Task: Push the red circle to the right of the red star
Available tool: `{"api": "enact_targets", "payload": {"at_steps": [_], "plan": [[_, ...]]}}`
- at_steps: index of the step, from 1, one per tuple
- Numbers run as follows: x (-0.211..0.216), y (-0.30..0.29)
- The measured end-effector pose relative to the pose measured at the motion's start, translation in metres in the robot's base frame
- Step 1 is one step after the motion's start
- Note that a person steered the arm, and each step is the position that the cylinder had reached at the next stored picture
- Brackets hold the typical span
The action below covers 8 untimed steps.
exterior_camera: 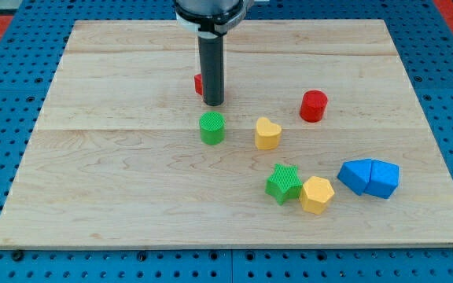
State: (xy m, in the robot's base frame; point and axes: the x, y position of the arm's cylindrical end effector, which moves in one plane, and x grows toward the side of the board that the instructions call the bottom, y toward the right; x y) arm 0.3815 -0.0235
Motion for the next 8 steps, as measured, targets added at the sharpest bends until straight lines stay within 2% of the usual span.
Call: {"api": "enact_targets", "payload": {"at_steps": [2,3,4,5,6,7,8], "plan": [[-0.002,0.013],[0.01,0.107],[0.032,0.174],[0.074,0.157],[0.068,0.243],[0.042,0.246],[0.057,0.159]]}}
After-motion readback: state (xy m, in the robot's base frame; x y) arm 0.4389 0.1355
